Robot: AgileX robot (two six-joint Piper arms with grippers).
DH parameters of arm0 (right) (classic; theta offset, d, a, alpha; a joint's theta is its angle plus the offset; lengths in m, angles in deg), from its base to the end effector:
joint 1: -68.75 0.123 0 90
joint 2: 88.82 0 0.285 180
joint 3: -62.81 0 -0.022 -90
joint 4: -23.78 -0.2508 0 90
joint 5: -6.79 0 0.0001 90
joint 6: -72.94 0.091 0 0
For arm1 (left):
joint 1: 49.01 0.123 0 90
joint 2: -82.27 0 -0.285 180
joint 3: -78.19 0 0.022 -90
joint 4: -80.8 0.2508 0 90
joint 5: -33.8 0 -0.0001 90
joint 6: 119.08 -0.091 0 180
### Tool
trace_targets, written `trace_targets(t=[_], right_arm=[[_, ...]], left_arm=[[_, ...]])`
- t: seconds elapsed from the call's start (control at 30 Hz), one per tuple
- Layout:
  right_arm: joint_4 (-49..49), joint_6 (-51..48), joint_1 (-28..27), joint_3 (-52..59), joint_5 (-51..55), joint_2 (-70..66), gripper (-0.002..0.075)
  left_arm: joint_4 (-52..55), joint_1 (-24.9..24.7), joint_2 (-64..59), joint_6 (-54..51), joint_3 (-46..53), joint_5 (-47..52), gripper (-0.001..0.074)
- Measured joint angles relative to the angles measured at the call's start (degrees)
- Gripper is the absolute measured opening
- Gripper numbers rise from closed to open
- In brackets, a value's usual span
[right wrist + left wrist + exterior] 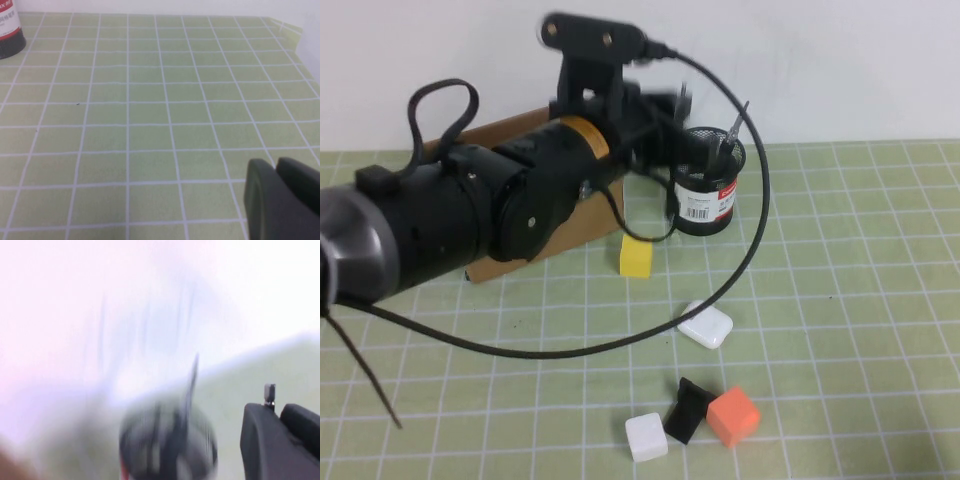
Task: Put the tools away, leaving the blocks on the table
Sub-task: Place the long Screwdriver into the round holder
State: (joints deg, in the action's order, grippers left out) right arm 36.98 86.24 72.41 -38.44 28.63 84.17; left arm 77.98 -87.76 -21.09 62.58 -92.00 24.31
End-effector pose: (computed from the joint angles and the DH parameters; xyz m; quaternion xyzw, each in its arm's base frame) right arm 0.0526 -0.0044 0.1715 0.0067 0.8039 -0.0099 0.5947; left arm 0.3073 -0.2457 0.3002 0.2295 0.7521 -0.2244 0.5756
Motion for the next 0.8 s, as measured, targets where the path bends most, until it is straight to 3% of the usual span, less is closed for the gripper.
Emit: trace_targets(t=[0.2,0.3,0.8], right_arm=[[0.0,0.0,0.0,0.0,0.0,0.0,-0.0007],[0.0,0.0,0.0,0.0,0.0,0.0,-0.0007],[0.0,0.0,0.0,0.0,0.0,0.0,-0.0007]], left_arm=[[1.26,0.0,-5.07,-0.84,0.0,-22.84,0.0021],[1.29,0.0,-8.39,-1.27,0.0,-29.74,0.0021],[1.29,0.0,-18.46,-14.43,-9.8,-29.15,0.0021]])
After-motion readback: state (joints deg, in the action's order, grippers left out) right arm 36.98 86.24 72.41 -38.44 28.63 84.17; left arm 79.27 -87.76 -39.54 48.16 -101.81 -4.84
